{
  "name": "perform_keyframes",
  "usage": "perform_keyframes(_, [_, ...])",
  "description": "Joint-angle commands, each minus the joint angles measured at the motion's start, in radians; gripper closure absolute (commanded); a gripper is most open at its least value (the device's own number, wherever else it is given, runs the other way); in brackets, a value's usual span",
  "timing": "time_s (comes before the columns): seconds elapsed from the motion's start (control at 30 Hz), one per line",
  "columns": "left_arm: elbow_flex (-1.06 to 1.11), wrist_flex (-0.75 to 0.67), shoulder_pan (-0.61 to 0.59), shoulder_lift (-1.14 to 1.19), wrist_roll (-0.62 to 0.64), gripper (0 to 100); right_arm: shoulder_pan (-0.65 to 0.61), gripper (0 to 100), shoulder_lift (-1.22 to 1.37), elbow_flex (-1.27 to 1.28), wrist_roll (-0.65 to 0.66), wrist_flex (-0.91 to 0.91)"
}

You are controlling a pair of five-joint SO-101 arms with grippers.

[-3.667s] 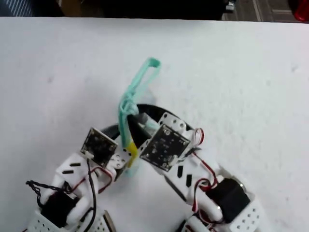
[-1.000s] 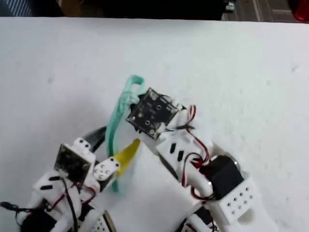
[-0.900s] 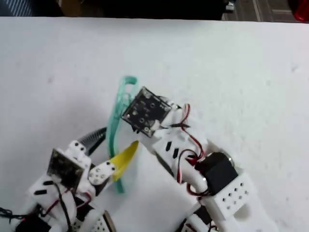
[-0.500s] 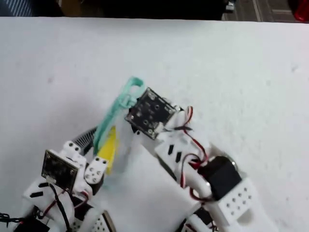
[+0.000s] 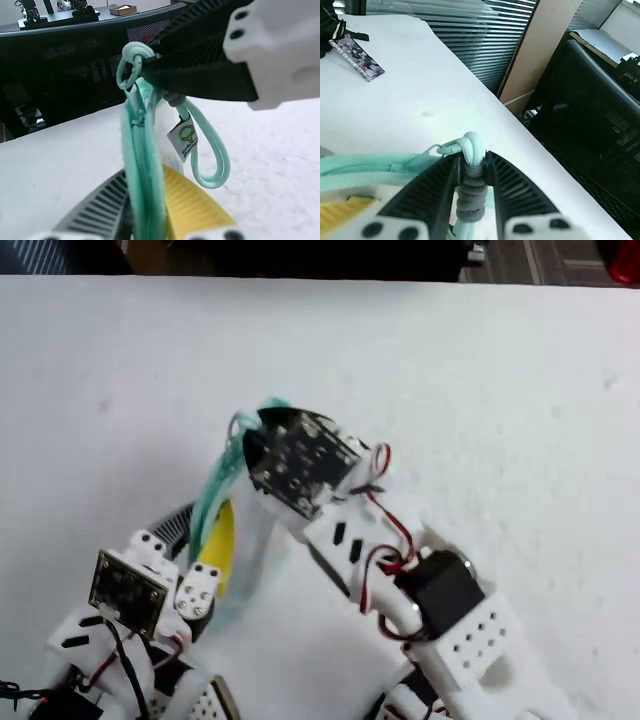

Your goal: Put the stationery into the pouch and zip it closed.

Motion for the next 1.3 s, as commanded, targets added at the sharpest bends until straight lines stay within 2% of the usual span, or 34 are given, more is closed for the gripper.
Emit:
perform_keyframes(0.0, [-0.068,0.020,-0.005,-0.007,-0.017,98,0.076,98.1,0.068,-0.081,-0.009,-0.030])
perform_keyframes(0.3, [-0.068,0.034,-0.005,-0.007,-0.017,98,0.229,98.1,0.214,-0.127,-0.009,-0.054])
perform_keyframes(0.63, [-0.069,0.028,-0.005,-0.007,-0.018,98,0.282,98.1,0.223,-0.129,-0.009,-0.096])
perform_keyframes(0.73, [-0.069,0.026,-0.005,-0.007,-0.020,98,0.308,98.1,0.228,-0.124,-0.008,-0.156])
perform_keyframes(1.27, [-0.069,0.029,-0.005,-0.007,-0.031,98,0.458,98.1,0.403,-0.129,-0.002,-0.292])
